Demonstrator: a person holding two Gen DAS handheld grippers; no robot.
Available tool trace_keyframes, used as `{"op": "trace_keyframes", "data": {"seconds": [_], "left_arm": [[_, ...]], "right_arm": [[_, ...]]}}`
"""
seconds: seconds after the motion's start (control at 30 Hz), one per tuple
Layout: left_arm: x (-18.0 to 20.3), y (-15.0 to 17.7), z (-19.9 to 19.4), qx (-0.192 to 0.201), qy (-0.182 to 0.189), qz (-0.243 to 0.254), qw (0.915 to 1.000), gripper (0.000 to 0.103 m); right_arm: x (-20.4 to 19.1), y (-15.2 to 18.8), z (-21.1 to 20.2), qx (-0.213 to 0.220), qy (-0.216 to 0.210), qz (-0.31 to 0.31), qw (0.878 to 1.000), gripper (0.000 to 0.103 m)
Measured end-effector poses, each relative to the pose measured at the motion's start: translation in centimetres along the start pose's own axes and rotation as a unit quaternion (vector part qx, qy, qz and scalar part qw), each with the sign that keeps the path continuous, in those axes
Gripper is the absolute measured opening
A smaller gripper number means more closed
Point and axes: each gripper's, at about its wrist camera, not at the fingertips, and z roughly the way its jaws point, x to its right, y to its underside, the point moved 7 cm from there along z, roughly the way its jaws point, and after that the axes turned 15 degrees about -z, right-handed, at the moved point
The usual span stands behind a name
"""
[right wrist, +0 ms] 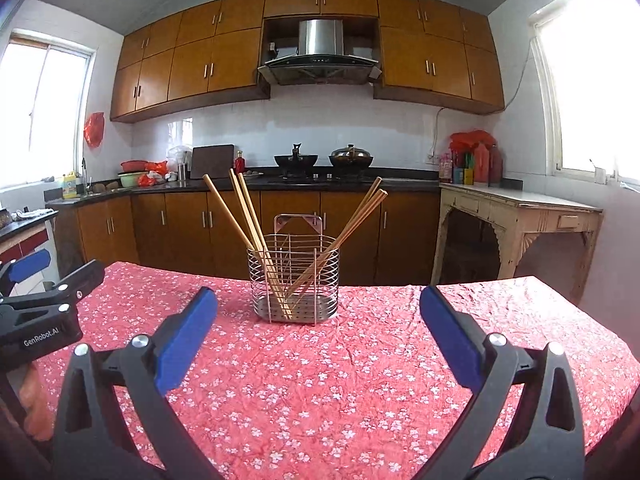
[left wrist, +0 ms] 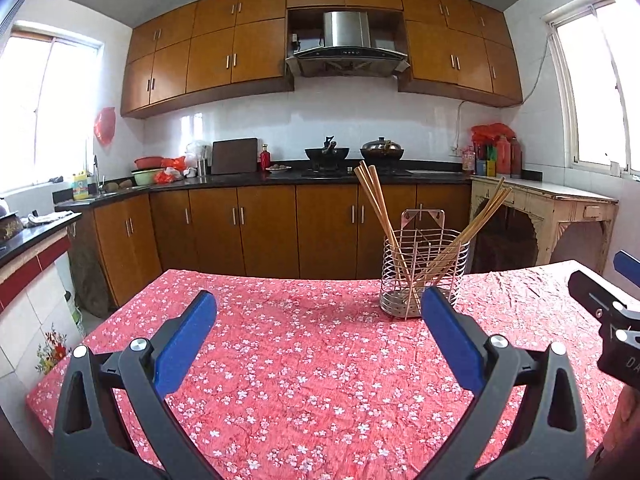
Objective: Organize utensils
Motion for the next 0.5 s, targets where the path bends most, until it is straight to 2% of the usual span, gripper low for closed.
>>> {"op": "trace_keyframes", "data": {"seconds": [0.27,0.5], "left_arm": [[-0.14,0.45,-0.06,-0.002,-0.003,0.000,1.0000,0.101],[0.15,0.57,0.06,-0.009,0.002,0.000,1.0000,0.101]], "right_arm": [[0.36,-0.35,-0.61,0.017,0.008,0.003,1.000,0.099],[0.43,-0.04,-0.17,0.013,0.005,0.006,1.000,0.099]]}}
